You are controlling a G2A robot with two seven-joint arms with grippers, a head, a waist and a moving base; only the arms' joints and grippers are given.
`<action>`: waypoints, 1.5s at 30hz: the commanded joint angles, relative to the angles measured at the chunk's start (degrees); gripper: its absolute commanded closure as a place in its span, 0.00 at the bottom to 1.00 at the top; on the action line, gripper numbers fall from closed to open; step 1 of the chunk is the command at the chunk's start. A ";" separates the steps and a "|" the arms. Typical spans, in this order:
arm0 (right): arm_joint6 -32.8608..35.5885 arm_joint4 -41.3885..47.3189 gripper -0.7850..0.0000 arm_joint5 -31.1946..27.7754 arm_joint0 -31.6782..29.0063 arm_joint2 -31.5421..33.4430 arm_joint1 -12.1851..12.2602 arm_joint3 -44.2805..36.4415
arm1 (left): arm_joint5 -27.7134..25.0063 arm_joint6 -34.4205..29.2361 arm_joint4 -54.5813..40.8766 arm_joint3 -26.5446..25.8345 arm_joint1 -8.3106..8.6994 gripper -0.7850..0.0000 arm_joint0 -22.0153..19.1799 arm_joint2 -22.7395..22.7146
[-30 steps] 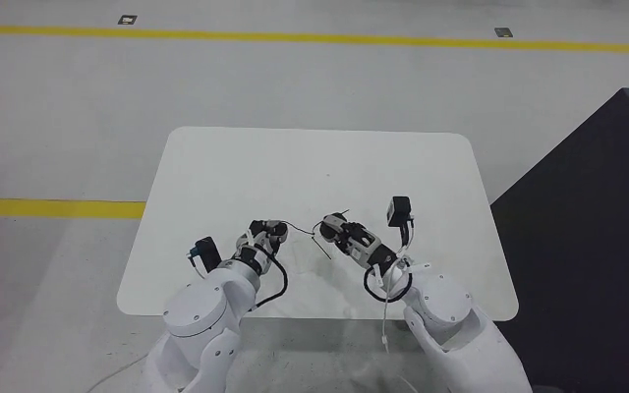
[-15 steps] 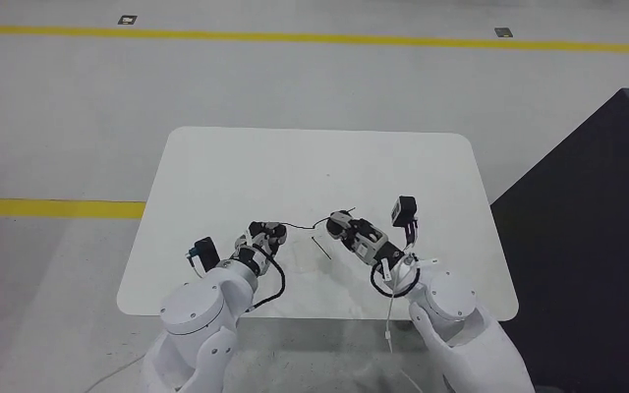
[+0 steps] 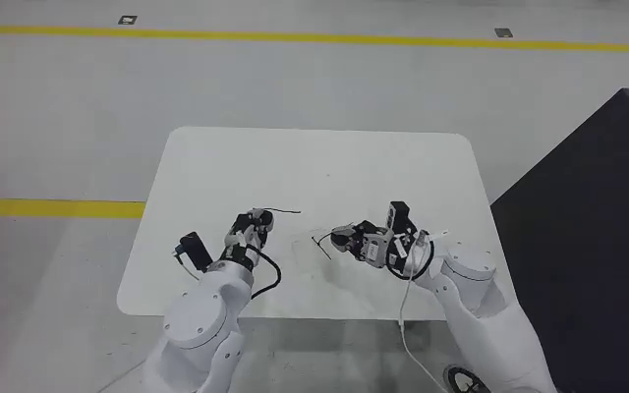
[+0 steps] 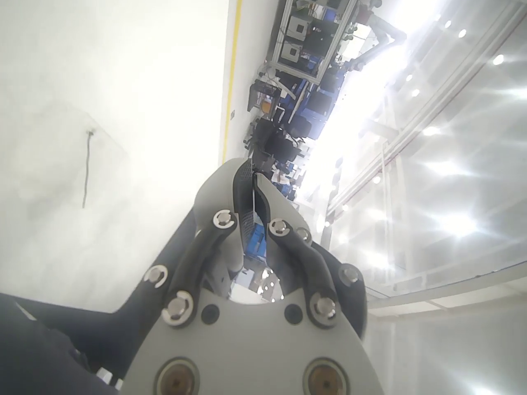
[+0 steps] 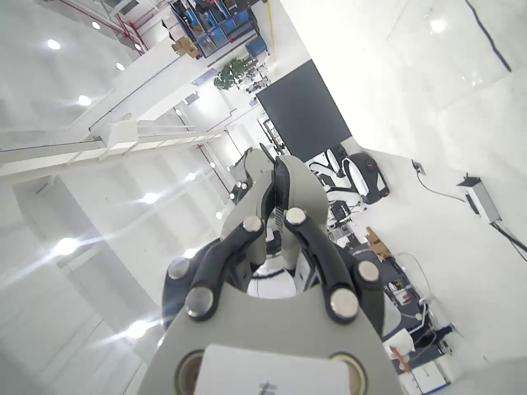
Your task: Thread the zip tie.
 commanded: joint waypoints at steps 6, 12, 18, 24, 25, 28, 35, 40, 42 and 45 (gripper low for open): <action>-0.63 0.25 1.00 1.91 -0.48 -0.49 0.06 -0.05 | -1.02 -1.31 -0.55 -0.14 0.02 1.00 0.34 0.30; 8.08 14.55 1.00 21.03 2.96 7.39 1.47 2.33 | -13.99 -8.58 2.08 -1.07 0.36 1.00 4.77 -0.92; 16.27 22.80 1.00 21.03 3.50 5.75 6.76 9.74 | -19.99 -13.45 2.69 -1.19 0.68 1.00 8.14 -3.82; 15.82 30.56 1.00 21.03 5.89 1.72 9.62 13.52 | -22.01 -13.74 5.03 -0.73 0.74 1.00 9.13 -3.79; 15.82 30.56 1.00 21.03 5.89 1.72 9.62 13.52 | -22.01 -13.74 5.03 -0.73 0.74 1.00 9.13 -3.79; 15.82 30.56 1.00 21.03 5.89 1.72 9.62 13.52 | -22.01 -13.74 5.03 -0.73 0.74 1.00 9.13 -3.79; 15.82 30.56 1.00 21.03 5.89 1.72 9.62 13.52 | -22.01 -13.74 5.03 -0.73 0.74 1.00 9.13 -3.79; 15.82 30.56 1.00 21.03 5.89 1.72 9.62 13.52 | -35.55 -21.10 3.45 -1.11 0.59 1.00 9.39 -3.83; 15.82 30.56 1.00 21.03 5.89 1.72 9.62 13.52 | -46.43 -28.46 1.80 0.97 0.72 1.00 11.07 -4.41; 15.82 30.56 1.00 21.03 5.89 1.72 9.62 13.52 | -57.62 -35.96 -3.05 4.60 0.90 1.00 12.18 -7.88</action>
